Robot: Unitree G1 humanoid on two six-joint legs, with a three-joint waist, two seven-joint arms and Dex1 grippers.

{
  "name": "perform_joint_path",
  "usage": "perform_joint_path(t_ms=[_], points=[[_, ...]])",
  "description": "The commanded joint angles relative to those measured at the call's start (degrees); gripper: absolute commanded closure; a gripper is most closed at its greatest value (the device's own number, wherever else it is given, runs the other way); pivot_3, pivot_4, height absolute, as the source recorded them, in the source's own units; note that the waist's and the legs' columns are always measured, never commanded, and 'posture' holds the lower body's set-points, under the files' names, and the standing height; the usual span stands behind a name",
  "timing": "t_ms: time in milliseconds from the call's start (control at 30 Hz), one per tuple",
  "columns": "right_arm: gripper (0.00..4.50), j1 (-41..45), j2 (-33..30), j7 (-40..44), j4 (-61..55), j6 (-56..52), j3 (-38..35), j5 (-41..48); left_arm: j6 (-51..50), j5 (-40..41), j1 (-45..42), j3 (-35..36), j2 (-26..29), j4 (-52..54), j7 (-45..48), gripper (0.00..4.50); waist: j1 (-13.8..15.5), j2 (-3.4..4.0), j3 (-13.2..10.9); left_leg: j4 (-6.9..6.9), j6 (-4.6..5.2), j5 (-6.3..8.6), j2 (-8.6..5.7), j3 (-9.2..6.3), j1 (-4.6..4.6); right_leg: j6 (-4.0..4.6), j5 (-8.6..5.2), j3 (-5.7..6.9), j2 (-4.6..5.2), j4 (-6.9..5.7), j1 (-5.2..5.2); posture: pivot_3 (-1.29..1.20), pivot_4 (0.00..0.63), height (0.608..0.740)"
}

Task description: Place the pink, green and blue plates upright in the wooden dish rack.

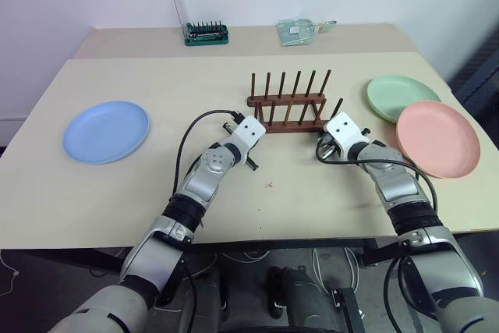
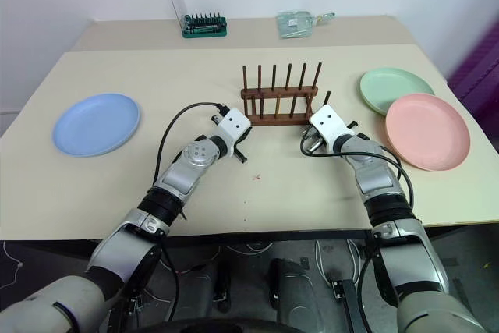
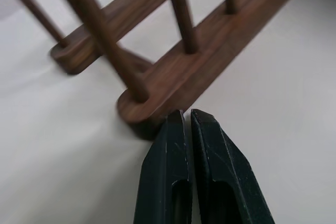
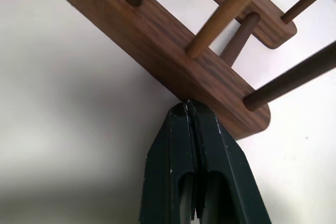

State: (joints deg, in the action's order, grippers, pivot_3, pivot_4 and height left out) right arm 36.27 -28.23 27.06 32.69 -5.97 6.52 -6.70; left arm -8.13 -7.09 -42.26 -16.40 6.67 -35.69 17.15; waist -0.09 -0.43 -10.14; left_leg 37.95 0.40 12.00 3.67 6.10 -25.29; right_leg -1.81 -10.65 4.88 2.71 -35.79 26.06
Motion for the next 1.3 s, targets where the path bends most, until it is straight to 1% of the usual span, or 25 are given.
perform_joint_path(t_ms=[33, 133, 267, 300, 367, 433, 467, 500, 567, 667, 767, 933, 1033, 1133, 1167, 1300], points=[[4.5, 1.8, 0.3, -0.9, 1.4, 2.0, -0.4, -0.6, 0.4, -2.2, 0.4, 0.8, 1.1, -5.1, -2.0, 4.31, -0.3, 0.01, 0.0, 0.0, 0.0, 0.0, 0.0, 0.0, 0.0, 0.01, 0.0, 0.0, 0.0, -0.01, 0.0, 0.0, 0.15, 0.73], [4.5, 0.5, -0.7, -0.2, -1.0, 2.3, -0.7, -0.7, 1.2, -1.7, 1.5, 0.1, 1.2, -3.2, 0.4, 4.31, -0.5, 0.02, 0.0, 0.0, 0.0, 0.0, 0.0, 0.0, 0.01, 0.0, 0.0, 0.0, 0.03, -0.06, 0.0, 0.0, 0.15, 0.73], [4.5, -4.3, -4.7, 5.7, -10.8, 0.3, -4.1, 3.4, 3.8, 1.4, 4.6, 0.6, 1.1, 4.4, 5.7, 4.31, -0.5, 0.02, 0.0, -0.04, 0.0, 0.01, -0.01, 0.0, -0.05, -0.05, -0.03, -0.02, 0.1, -0.2, 0.13, 0.0, 0.15, 0.73], [4.26, -6.2, -5.8, 6.5, -14.8, -2.5, -7.0, 6.1, 4.5, 3.7, 6.4, 0.7, 1.1, 8.9, 9.0, 4.36, -0.5, 0.03, 0.0, -0.05, 0.02, 0.02, -0.02, 0.02, -0.06, -0.04, -0.03, -0.03, 0.12, -0.22, 0.18, 0.0, 0.15, 0.73], [3.74, -10.4, -8.6, 6.8, -21.9, -7.1, -11.9, 8.8, 4.8, 8.6, 10.1, -0.1, 1.3, 18.9, 16.4, 4.38, -0.4, 0.05, 0.0, -0.08, 0.02, 0.03, -0.02, 0.05, -0.12, -0.03, -0.02, -0.06, 0.12, -0.23, 0.27, 0.0, 0.15, 0.73], [2.88, -13.7, -11.0, 6.0, -25.8, -9.2, -14.3, 8.6, 1.7, 13.0, 13.0, -0.6, 1.5, 26.2, 22.0, 4.38, 0.1, 0.05, 0.0, -0.1, 0.02, 0.03, 0.0, 0.04, -0.14, -0.02, -0.04, -0.06, 0.18, -0.25, 0.29, 0.0, 0.15, 0.73], [2.32, -15.4, -12.2, 5.7, -27.3, -10.3, -15.3, 8.3, 0.0, 14.6, 14.1, -1.3, 2.0, 29.1, 24.6, 4.38, 0.2, 0.04, 0.0, -0.07, 0.01, 0.03, -0.02, 0.06, -0.14, 0.05, -0.08, -0.06, 0.2, -0.23, 0.28, 0.0, 0.15, 0.73], [1.93, -17.4, -13.3, 5.5, -29.2, -11.4, -16.6, 8.1, -1.5, 16.1, 15.2, -2.3, 2.6, 31.7, 27.4, 4.38, 0.4, 0.04, 0.0, -0.03, 0.02, 0.03, -0.02, 0.07, -0.13, 0.12, -0.16, -0.06, 0.19, -0.22, 0.28, 0.0, 0.15, 0.73], [1.93, -20.1, -14.5, 5.0, -32.0, -14.0, -18.8, 8.4, -4.2, 17.9, 16.6, -3.8, 3.7, 34.9, 31.2, 4.38, 0.6, 0.04, 0.0, 0.03, 0.0, 0.04, -0.03, 0.06, -0.11, 0.11, -0.23, -0.06, 0.18, -0.2, 0.25, 0.0, 0.15, 0.73], [1.93, -21.7, -13.9, 1.7, -32.5, -18.8, -21.0, 8.1, -5.0, 19.1, 17.9, -6.2, 5.2, 37.0, 35.9, 4.38, 0.5, 0.06, 0.0, 0.03, 0.01, 0.05, -0.04, 0.07, -0.07, 0.11, -0.25, -0.07, 0.17, -0.17, 0.23, 0.0, 0.15, 0.73], [1.93, -21.7, -13.7, -0.7, -31.0, -20.6, -20.0, 6.5, -5.6, 19.3, 17.6, -6.4, 5.2, 37.1, 36.6, 4.38, 0.6, 0.06, 0.0, 0.03, 0.01, 0.05, -0.06, 0.04, -0.1, 0.12, -0.25, -0.07, 0.15, -0.17, 0.27, 0.0, 0.15, 0.73], [1.93, -20.1, -13.0, -4.0, -25.0, -19.3, -17.5, 4.3, -4.6, 18.4, 16.6, -5.9, 4.3, 36.0, 35.5, 4.38, 0.7, 0.05, 0.0, 0.03, 0.02, 0.05, -0.08, 0.03, -0.13, 0.12, -0.25, -0.07, 0.16, -0.14, 0.26, 0.0, 0.15, 0.73], [2.74, -19.4, -13.0, -5.1, -23.5, -18.8, -16.7, 3.6, -4.5, 18.5, 16.7, -5.3, 4.4, 36.1, 35.0, 4.38, 0.7, 0.06, 0.0, 0.03, 0.02, 0.04, -0.09, 0.02, -0.15, 0.11, -0.26, -0.07, 0.15, -0.14, 0.27, 0.0, 0.15, 0.73], [4.21, -19.4, -13.1, -6.5, -23.5, -18.1, -16.4, 2.7, -4.5, 18.5, 17.2, -5.3, 4.3, 36.5, 34.5, 4.38, 0.7, 0.05, 0.0, 0.03, 0.02, 0.04, -0.09, 0.01, -0.15, 0.11, -0.26, -0.08, 0.15, -0.14, 0.27, 0.0, 0.15, 0.73], [4.43, -19.6, -13.2, -6.9, -23.5, -18.0, -16.3, 2.4, -4.3, 18.4, 17.3, -5.4, 4.3, 36.5, 34.4, 4.38, 0.7, 0.05, 0.0, 0.03, 0.02, 0.04, -0.09, 0.01, -0.15, 0.11, -0.26, -0.08, 0.15, -0.14, 0.27, 0.0, 0.15, 0.73], [4.43, -20.9, -13.9, -9.4, -25.8, -16.4, -15.9, -0.4, -4.0, 18.6, 17.4, -5.4, 4.0, 36.5, 34.1, 4.38, 0.7, 0.05, 0.0, 0.03, 0.02, 0.04, -0.09, 0.0, -0.15, 0.09, -0.26, -0.08, 0.14, -0.13, 0.26, 0.0, 0.15, 0.73]])
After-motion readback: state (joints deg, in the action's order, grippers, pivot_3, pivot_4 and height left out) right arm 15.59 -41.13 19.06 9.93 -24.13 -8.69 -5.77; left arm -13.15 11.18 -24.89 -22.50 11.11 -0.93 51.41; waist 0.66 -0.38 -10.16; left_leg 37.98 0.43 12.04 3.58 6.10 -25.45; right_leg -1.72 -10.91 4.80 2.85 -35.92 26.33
